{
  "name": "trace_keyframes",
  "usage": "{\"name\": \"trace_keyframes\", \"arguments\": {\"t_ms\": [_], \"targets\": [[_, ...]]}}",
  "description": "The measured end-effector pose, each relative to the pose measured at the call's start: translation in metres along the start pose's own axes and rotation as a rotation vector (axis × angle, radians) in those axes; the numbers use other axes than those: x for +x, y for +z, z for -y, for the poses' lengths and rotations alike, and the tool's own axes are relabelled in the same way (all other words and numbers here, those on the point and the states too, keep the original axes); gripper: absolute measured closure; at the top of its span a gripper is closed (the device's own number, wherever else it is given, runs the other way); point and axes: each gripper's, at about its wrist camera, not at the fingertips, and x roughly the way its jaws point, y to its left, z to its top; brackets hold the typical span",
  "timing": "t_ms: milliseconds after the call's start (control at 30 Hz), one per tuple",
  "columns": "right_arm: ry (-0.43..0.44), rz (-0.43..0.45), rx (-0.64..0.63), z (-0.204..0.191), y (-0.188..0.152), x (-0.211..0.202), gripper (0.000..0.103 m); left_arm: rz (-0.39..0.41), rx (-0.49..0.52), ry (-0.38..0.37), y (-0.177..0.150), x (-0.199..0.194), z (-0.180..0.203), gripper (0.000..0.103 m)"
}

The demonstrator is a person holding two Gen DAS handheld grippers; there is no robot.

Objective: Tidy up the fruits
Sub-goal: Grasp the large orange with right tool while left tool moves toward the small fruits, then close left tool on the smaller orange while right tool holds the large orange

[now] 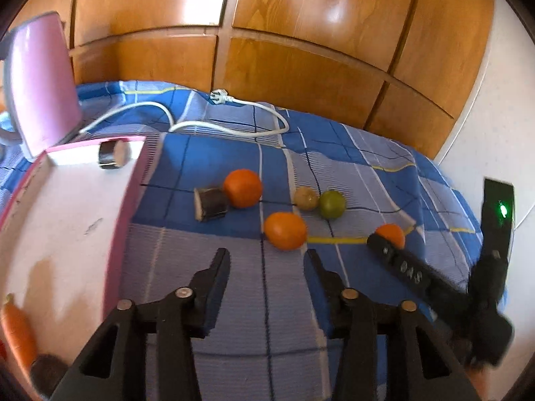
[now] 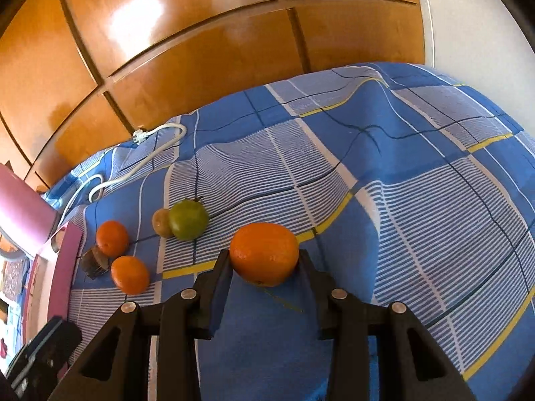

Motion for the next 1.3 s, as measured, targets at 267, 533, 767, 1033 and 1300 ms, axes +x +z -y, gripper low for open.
{"name": "trace_keyframes", "arguments": {"t_ms": [267, 533, 767, 1033, 1300], "targets": [[-0.001, -0.001, -0.001, 0.000, 0.000, 0.001, 0.064, -0.042, 0.019, -0.002, 0.016, 0.038, 0.012, 0.054], [-0.003, 0.000, -0.004, -0.001, 0.000, 0.002, 0.064, -0.087, 0.047, 0.035, 0.021, 0.077, 0.020, 0.064], [0.001, 0.003, -0.005, 0.000, 0.000, 0.002, 0.064, -0.062, 0.041, 0.046, 0.002, 0.052, 0.009, 0.065], [0.048, -0.001, -0.032, -0.006, -0.001, 0.003, 0.064, 0.028, 0.113, 0.138, -0.061, -0.005, -0.007, 0.065], [0.122, -0.045, -0.170, -0.035, -0.013, 0.005, 0.064, 0.070, 0.146, 0.166, -0.072, -0.005, -0.007, 0.065]]}}
